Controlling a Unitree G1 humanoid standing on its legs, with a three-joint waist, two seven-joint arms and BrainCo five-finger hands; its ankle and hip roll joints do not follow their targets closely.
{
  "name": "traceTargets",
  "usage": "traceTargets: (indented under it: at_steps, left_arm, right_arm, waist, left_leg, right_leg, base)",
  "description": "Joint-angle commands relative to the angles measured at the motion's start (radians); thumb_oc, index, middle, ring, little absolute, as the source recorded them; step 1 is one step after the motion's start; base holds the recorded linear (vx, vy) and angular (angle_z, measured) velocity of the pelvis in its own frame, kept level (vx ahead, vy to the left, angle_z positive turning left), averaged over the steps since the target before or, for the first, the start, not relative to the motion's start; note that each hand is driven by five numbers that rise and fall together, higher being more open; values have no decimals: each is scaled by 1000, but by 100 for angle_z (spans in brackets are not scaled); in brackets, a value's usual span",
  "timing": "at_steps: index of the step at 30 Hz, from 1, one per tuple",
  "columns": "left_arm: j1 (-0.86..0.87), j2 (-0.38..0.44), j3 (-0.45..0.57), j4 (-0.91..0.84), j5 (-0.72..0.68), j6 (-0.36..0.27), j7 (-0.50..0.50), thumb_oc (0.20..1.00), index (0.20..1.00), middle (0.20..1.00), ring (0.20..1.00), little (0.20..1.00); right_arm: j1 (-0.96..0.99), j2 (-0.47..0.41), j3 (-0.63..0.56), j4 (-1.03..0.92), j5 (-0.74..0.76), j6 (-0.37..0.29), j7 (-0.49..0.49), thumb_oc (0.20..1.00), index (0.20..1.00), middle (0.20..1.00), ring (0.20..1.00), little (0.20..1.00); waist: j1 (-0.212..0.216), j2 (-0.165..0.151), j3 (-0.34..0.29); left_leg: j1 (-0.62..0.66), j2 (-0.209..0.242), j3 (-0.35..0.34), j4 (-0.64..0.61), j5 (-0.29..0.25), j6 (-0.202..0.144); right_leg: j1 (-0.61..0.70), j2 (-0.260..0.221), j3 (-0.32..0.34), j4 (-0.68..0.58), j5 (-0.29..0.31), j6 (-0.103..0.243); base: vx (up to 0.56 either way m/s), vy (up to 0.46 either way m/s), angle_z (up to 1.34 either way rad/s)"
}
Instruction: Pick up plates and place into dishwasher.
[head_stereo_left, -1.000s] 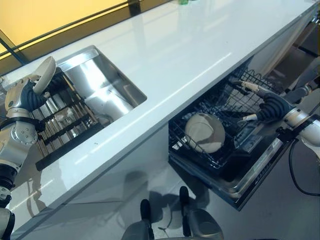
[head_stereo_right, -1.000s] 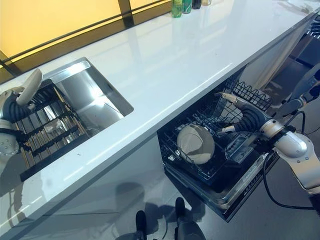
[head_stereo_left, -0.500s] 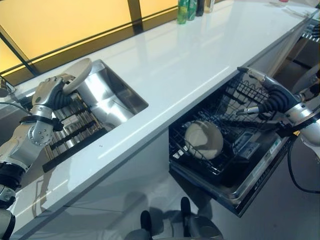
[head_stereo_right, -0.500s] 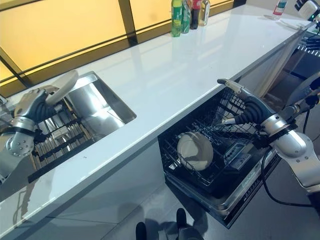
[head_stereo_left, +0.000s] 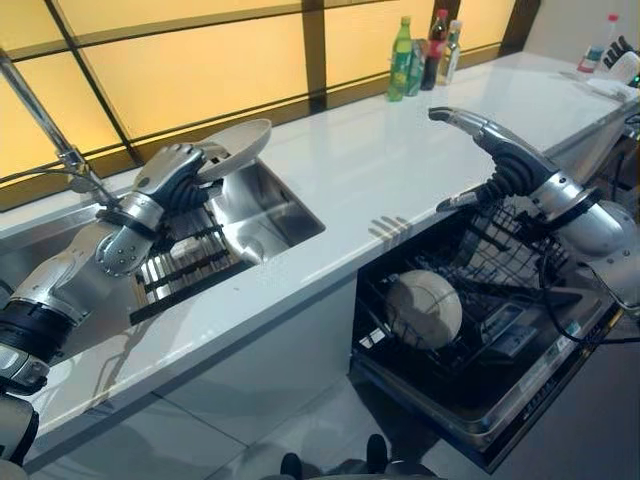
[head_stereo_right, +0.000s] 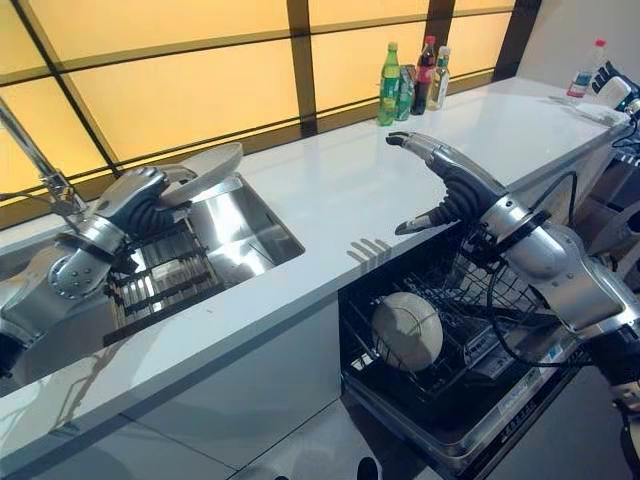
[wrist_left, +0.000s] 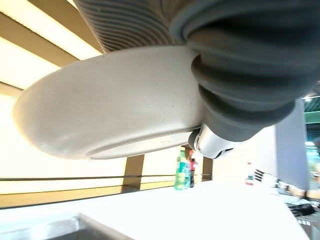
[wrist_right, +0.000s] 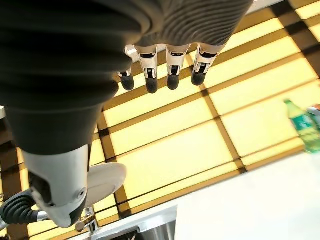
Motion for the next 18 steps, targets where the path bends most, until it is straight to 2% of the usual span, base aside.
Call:
traceTargets:
  at_steps: [1,6,18]
  left_arm:
    - [-126,3,-5,-34,-37,-35,-2,200,200,200,200,200]
    - [-164,-25,-32,-83,-74,-45,-39,200,200,200,200,200]
    - [-206,-107,-82,-154,-134,-79,-117,200,200,200,200,200]
  right_arm:
    - [-157,12,76,55,-20,-15,-34,1000,1000,1000,1000,1000]
    - [-247,43,163,106,-50,15,-51,1000,1000,1000,1000,1000]
    - [-395,144,296,224,-114,37,-68,1000,1000,1000,1000,1000]
  waist:
    - [28,-12,-35]
    - [45,-17,-51]
    - [77,-25,-80]
  left_leg:
    - [34,-79,10,8,-104,47]
    - [41,-80,-1,8,-108,49]
    - [52,-79,-26,8,-115,51]
  right_leg:
    - [77,-29,-15,3,-101,110]
    - [88,-30,-24,3,-106,108]
    - [106,-27,-31,3,-119,104]
  base:
    - [20,-37,8]
    - [16,-24,6]
    - [21,-9,4]
